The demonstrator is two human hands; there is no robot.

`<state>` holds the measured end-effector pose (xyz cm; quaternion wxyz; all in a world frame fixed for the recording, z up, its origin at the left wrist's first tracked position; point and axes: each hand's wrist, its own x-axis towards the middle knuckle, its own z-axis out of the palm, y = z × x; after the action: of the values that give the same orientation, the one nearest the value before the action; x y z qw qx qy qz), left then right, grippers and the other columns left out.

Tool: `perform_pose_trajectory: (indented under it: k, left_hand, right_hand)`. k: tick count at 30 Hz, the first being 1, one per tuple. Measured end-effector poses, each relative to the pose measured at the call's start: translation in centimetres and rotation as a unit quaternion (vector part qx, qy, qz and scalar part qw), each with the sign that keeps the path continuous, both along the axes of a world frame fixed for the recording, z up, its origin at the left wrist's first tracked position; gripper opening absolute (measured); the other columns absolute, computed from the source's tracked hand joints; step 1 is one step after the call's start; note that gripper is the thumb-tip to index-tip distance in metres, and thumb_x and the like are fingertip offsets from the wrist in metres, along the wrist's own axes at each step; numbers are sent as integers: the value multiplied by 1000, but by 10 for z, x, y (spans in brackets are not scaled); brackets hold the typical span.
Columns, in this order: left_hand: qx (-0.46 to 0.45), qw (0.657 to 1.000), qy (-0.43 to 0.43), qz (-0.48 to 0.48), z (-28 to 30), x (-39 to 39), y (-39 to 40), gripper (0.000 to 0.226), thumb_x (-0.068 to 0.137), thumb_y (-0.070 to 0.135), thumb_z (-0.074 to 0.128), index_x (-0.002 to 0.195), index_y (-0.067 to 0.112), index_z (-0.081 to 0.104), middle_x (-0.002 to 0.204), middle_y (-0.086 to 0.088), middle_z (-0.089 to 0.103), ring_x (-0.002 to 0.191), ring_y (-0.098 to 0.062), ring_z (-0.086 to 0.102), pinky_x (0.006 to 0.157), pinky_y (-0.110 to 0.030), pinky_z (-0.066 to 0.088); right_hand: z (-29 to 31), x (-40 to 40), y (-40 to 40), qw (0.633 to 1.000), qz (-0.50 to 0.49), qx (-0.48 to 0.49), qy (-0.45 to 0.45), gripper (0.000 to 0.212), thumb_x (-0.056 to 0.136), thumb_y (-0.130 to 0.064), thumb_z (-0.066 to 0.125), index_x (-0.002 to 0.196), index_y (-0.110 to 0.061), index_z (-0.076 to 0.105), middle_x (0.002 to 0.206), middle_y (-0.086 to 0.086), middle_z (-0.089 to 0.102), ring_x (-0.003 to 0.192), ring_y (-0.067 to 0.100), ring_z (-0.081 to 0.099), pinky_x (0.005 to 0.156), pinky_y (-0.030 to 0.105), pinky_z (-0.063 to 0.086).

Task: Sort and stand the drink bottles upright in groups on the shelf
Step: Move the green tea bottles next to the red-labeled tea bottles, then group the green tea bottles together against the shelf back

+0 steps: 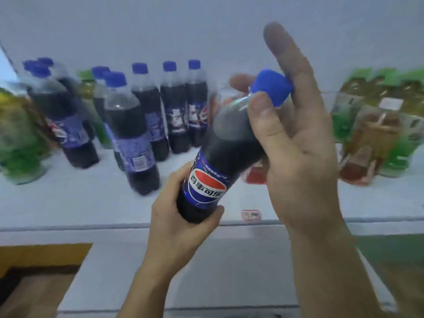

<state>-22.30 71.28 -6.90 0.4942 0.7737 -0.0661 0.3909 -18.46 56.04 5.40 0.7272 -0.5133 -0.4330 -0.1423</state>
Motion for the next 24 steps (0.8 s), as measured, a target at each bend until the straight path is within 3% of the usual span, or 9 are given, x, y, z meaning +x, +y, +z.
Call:
perform_pose_trajectory:
  k: [2, 5, 8, 10, 12, 14, 17, 21, 24]
  left_hand:
    - [-21, 999, 7, 47, -4, -26, 50, 78, 64, 25, 91, 131, 40, 52, 123, 17, 64, 112, -8, 66, 87, -14, 53]
    - [-34, 995, 18, 89, -8, -64, 117, 80, 63, 37, 87, 131, 50, 47, 127, 16, 59, 118, -10, 61, 89, -14, 52]
    - [-11, 992, 42, 119, -9, -91, 177, 77, 69, 43, 81, 133, 54, 40, 132, 16, 52, 125, -10, 55, 92, -17, 52]
    - [-15, 988, 66, 140, -3, -94, 209, 75, 72, 46, 80, 131, 61, 36, 132, 23, 49, 126, -3, 52, 91, -14, 51]
    - [-34, 986, 88, 140, 3, -83, 231, 76, 77, 38, 84, 127, 65, 34, 129, 31, 48, 122, 10, 49, 88, -5, 46]
    - [-46, 983, 119, 134, 8, -63, 248, 76, 80, 24, 86, 133, 52, 39, 131, 24, 52, 121, 8, 51, 95, -11, 48]
    - [-57, 974, 163, 145, 13, -38, 263, 73, 80, 18, 86, 142, 21, 46, 138, 3, 58, 127, -15, 56, 109, -40, 48]
    - [-63, 972, 161, 162, 11, -23, 269, 75, 79, 20, 87, 144, 19, 49, 140, 2, 60, 128, -17, 57, 109, -41, 48]
    - [-65, 970, 157, 176, 13, -16, 274, 73, 76, 19, 88, 139, 18, 51, 134, 0, 62, 123, -18, 59, 104, -42, 50]
  right_hand:
    - [0, -16, 55, 999, 40, -12, 8, 44, 105, -7, 48, 147, -10, 40, 105, 19, 67, 95, 18, 67, 87, 26, 55]
    - [-5, -40, 132, 996, 87, 3, 17, 30, 101, -6, 54, 131, -9, 49, 109, 11, 71, 97, 14, 71, 84, 24, 54]
    - [3, -52, 201, 1000, 30, -4, -2, 27, 99, -8, 60, 126, -11, 56, 112, 9, 67, 96, 12, 69, 81, 21, 55]
    - [14, -49, 241, 999, -28, -27, -12, 28, 99, -15, 64, 126, -16, 60, 109, -9, 65, 96, 2, 67, 79, 14, 53]
    - [23, -40, 276, 994, -82, -68, -19, 30, 97, -21, 67, 126, -19, 62, 107, -25, 60, 99, -9, 62, 81, 11, 52]
    - [25, -28, 307, 986, -115, -119, -27, 34, 94, -26, 70, 127, -23, 61, 105, -25, 61, 97, -9, 61, 86, 19, 56]
    - [15, -11, 340, 976, -157, -147, -28, 28, 93, -25, 71, 119, -25, 60, 103, -11, 67, 88, 4, 66, 87, 38, 57]
    - [4, 7, 360, 969, -216, -115, -20, 23, 95, -26, 67, 117, -24, 62, 96, -21, 64, 87, 2, 66, 85, 36, 58]
    - [1, 12, 370, 960, -244, -126, -47, 28, 95, -29, 66, 123, -24, 64, 111, -9, 64, 98, 6, 62, 91, 33, 55]
